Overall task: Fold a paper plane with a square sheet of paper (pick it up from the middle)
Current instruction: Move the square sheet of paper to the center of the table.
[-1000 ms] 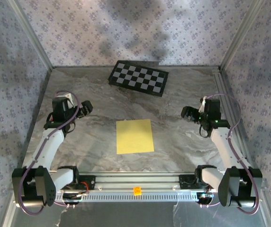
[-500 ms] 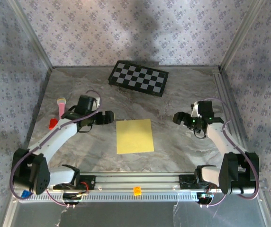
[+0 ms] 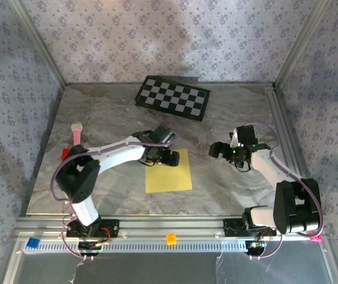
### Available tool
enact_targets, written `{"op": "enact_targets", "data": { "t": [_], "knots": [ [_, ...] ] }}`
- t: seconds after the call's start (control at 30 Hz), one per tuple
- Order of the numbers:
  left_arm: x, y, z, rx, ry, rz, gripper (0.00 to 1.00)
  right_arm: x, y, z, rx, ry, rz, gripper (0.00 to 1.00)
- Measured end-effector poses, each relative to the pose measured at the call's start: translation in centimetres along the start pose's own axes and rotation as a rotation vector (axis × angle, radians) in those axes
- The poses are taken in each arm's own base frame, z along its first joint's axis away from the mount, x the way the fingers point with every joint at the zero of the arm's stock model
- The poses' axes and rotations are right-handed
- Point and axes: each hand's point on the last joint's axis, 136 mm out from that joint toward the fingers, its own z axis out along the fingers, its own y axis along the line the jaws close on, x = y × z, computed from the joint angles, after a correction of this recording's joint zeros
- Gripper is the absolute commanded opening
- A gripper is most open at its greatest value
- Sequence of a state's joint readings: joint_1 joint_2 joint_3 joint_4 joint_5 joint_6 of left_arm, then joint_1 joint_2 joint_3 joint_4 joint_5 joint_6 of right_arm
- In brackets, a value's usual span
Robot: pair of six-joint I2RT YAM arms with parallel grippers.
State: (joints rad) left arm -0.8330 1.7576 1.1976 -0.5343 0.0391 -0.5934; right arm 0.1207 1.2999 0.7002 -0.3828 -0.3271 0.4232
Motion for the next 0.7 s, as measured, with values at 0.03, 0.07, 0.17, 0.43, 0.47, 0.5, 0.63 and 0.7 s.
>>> {"op": "enact_targets", "data": {
  "t": [0.03, 0.07, 0.17, 0.43, 0.47, 0.5, 0.63, 0.7],
  "knots": [
    [-0.1, -0.8, 0.5, -0.001, 0.007, 0.007, 0.85, -0.2, -0.1, -0.2, 0.007, -0.011, 0.002, 0.99],
    [-0.1, -1.3, 0.8, -0.003, 0.012, 0.010, 0.85, -0.3, -0.1, -0.3, 0.013, -0.022, 0.003, 1.00],
    [0.4, -1.8, 1.7, -0.017, 0.038, -0.006, 0.85, -1.0, -0.2, -1.3, 0.028, -0.073, 0.003, 1.00],
    [2.0, 0.0, 2.9, -0.096, 0.097, -0.083, 0.85, -1.3, -0.8, -2.8, 0.041, -0.141, 0.022, 1.00],
    [2.2, 0.2, 3.0, -0.101, 0.100, -0.087, 0.86, -1.2, -0.8, -2.8, 0.041, -0.141, 0.025, 1.00],
    [2.5, 0.4, 3.1, -0.107, 0.105, -0.092, 0.86, -1.1, -0.9, -2.8, 0.041, -0.140, 0.026, 1.00],
    [2.9, 1.3, 3.3, -0.131, 0.113, -0.096, 0.86, -0.8, -1.0, -2.6, 0.042, -0.134, 0.041, 1.00],
    [2.7, 1.7, 3.3, -0.138, 0.109, -0.090, 0.86, -0.8, -1.0, -2.6, 0.041, -0.133, 0.045, 1.00]
  ]
}}
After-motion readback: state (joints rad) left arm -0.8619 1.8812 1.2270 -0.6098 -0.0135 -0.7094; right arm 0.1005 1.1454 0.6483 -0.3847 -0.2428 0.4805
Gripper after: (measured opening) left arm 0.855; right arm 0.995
